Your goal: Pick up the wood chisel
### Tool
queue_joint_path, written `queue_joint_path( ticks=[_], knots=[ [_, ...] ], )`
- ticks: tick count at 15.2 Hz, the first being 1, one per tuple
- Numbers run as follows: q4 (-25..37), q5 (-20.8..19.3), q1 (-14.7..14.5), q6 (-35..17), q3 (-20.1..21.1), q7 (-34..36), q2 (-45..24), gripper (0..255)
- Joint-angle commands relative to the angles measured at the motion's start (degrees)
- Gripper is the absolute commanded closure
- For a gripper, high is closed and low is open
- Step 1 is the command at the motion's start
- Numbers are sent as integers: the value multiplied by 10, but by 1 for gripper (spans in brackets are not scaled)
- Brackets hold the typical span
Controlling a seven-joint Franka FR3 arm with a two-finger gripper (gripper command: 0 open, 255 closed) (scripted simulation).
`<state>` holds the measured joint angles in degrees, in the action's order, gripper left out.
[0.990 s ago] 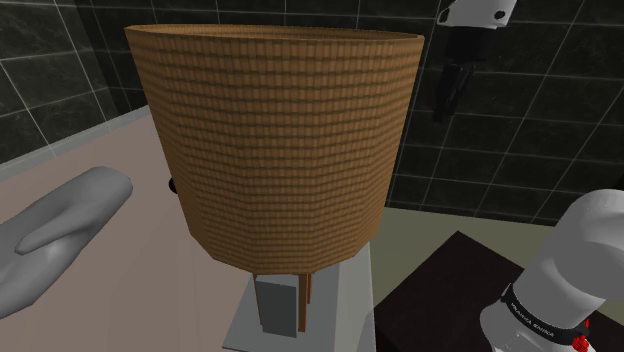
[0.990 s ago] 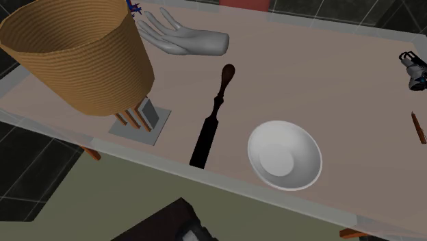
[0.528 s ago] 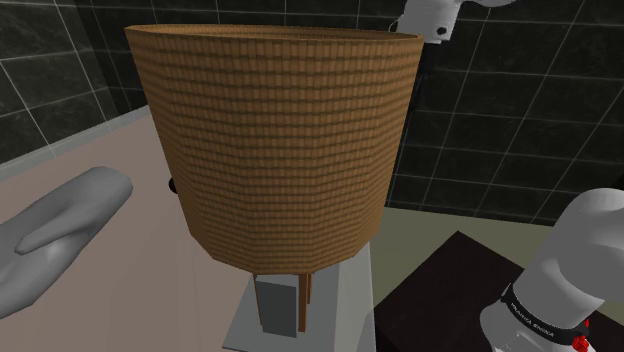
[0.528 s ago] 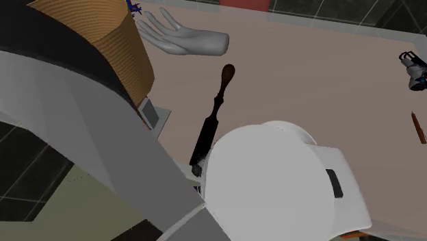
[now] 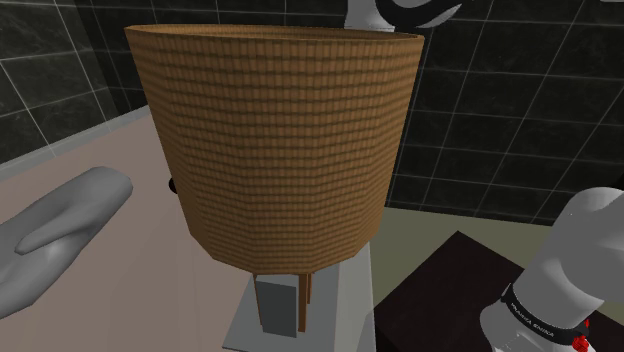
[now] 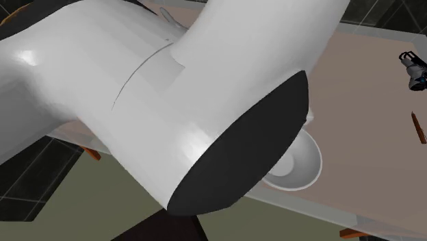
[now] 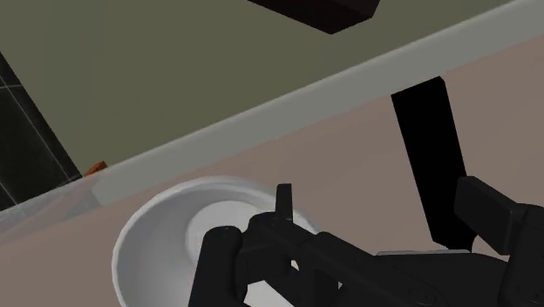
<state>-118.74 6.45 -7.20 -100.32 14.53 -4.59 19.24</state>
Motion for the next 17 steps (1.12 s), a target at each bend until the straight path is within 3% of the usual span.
queue_joint_path(
  ticks=[1, 9, 15, 17],
  knots=[
    [20, -7, -8, -15, 18, 10, -35, 0],
    [136, -68, -41, -46, 78, 49, -194, 0],
    [250, -135, -86, -42, 106, 81, -324, 0],
    [251, -140, -90, -48, 105, 83, -332, 0]
  ],
)
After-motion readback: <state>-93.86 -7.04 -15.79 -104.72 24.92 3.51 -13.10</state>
